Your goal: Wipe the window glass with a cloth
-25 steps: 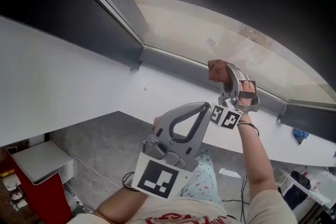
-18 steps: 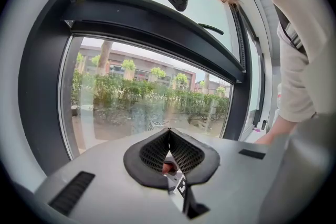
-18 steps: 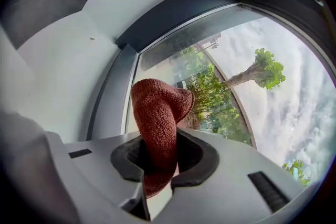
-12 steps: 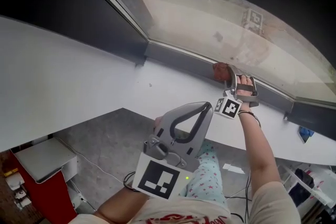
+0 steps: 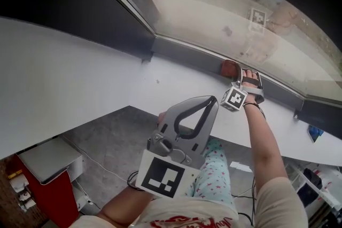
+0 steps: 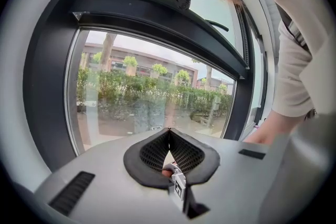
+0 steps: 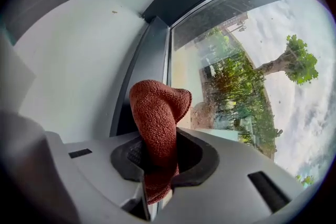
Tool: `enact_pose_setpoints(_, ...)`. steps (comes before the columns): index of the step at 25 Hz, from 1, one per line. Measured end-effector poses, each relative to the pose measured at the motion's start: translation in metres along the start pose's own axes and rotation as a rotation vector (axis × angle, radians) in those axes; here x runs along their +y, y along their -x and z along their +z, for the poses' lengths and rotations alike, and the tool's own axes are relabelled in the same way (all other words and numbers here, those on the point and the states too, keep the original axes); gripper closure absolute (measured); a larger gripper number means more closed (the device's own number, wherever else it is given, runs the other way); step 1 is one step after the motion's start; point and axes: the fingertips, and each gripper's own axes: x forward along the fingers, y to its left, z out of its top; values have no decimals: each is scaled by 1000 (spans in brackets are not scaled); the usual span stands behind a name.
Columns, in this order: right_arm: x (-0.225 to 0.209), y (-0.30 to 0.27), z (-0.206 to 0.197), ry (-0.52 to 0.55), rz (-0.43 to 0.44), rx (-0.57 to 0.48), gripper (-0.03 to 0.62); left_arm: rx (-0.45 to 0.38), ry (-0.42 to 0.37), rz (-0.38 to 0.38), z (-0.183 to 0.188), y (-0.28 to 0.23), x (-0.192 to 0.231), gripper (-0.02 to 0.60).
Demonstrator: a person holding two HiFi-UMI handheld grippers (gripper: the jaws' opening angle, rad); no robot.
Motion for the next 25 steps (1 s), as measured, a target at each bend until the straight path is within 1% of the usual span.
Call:
enact_pose_setpoints(2,6,-2,-2,-4,48,33,505,-8,-9,2,5,2,1,560)
enact_pose_setpoints(3,3,0,-2,-12,59,47,505,-15,-16,4,8,4,1,560)
enact_pose_setpoints(5,-12,14,3,-29,45,47,505,-29,-31,7,16,11,-1,560)
enact_pose_setpoints(7,-35,41,15,-42,-6,-3,505,-36,-52,3,28,21,-5,560)
enact_pose_setpoints(8,-51,59,21,-50,-42,-35,505,-38,-64,-1,34,28,-8,560)
enact_pose_setpoints(10,-97,106,35,-84,-132,-97,505,-54,-81,-9,49,40,-16,560)
enact_pose_setpoints(14,-218,209,63,-181,-327,-186,505,-135,-134,-18,82,52,-19,560)
enact_pose_setpoints(15,-246,234,71,-195,-379,-212,505,-145,-146,-23,86,54,-19,560)
enact_pose_setpoints(17,-291,280,87,-185,-498,-265,505,-161,-156,-32,90,55,-20,560)
enact_pose_setpoints(19,-323,312,101,-163,-609,-304,505,-165,-159,-39,91,57,-21,560)
enact_pose_setpoints(21,-347,330,112,-156,-689,-327,505,-161,-160,-47,92,58,-20,560)
enact_pose_setpoints(23,-363,336,121,-146,-741,-333,505,-157,-159,-56,91,59,-18,560)
enact_pose_setpoints(25,-370,336,129,-122,-763,-329,505,-157,-156,-61,88,60,-15,560)
